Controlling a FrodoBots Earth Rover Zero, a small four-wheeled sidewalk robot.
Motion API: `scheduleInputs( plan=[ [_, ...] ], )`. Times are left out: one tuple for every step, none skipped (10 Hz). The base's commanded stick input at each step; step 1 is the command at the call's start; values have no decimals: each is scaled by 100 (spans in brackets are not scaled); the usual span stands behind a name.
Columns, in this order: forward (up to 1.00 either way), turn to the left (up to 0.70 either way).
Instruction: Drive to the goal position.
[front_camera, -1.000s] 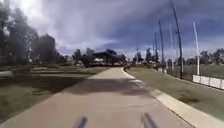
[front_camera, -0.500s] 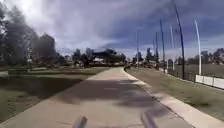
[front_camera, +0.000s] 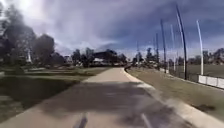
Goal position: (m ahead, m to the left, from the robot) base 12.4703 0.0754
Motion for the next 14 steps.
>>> scheduleInputs(
  plan=[
    [100,0],
    [100,0],
    [100,0],
    [100,0],
    [100,0],
    [100,0],
    [100,0],
    [100,0],
    [100,0],
    [100,0],
    [100,0],
    [100,0],
    [100,0],
    [100,0]
  ],
)
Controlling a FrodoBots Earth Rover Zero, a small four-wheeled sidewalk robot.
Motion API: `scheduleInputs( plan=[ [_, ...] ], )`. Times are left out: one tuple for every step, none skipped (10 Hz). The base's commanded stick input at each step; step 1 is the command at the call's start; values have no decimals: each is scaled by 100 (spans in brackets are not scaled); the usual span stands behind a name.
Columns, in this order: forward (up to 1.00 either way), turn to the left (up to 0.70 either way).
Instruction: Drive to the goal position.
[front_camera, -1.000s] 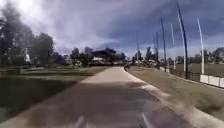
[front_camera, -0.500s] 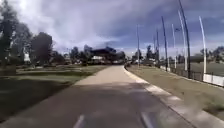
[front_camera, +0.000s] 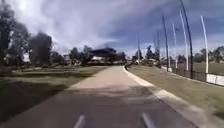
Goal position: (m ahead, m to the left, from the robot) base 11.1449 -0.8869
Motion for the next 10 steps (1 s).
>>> scheduleInputs(
  plan=[
    [100,0],
    [100,0],
    [100,0],
    [100,0],
    [100,0],
    [100,0],
    [100,0],
    [100,0],
    [100,0],
    [100,8]
  ],
)
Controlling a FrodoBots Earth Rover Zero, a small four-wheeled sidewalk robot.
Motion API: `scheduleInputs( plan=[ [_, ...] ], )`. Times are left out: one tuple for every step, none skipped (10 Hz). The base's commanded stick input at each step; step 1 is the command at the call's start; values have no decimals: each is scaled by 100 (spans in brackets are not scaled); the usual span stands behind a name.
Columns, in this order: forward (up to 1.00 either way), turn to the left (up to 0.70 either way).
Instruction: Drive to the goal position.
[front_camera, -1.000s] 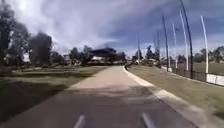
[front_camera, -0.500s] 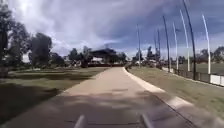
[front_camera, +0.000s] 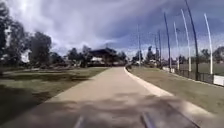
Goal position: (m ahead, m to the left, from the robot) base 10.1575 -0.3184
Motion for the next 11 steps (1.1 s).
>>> scheduleInputs(
  plan=[
    [100,25],
    [100,36],
    [100,20],
    [100,3],
    [100,0],
    [100,0],
    [100,0],
    [100,0],
    [100,0],
    [100,0],
    [100,0]
  ],
)
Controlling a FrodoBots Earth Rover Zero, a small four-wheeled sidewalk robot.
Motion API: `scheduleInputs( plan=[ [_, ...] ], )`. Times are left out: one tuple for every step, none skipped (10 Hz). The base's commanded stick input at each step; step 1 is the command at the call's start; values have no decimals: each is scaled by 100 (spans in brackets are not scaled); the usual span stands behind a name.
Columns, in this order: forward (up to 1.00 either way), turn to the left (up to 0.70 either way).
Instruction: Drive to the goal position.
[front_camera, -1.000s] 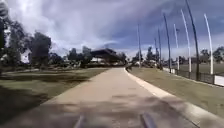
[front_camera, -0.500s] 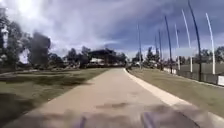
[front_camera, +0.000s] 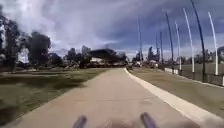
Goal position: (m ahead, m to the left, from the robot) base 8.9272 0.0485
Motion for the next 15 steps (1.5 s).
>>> scheduleInputs(
  plan=[
    [100,0],
    [100,0],
    [100,0],
    [100,0],
    [100,0],
    [100,0],
    [100,0],
    [100,0],
    [100,0],
    [100,0],
    [100,0],
    [100,0],
    [100,0],
    [100,0],
    [100,0]
  ],
)
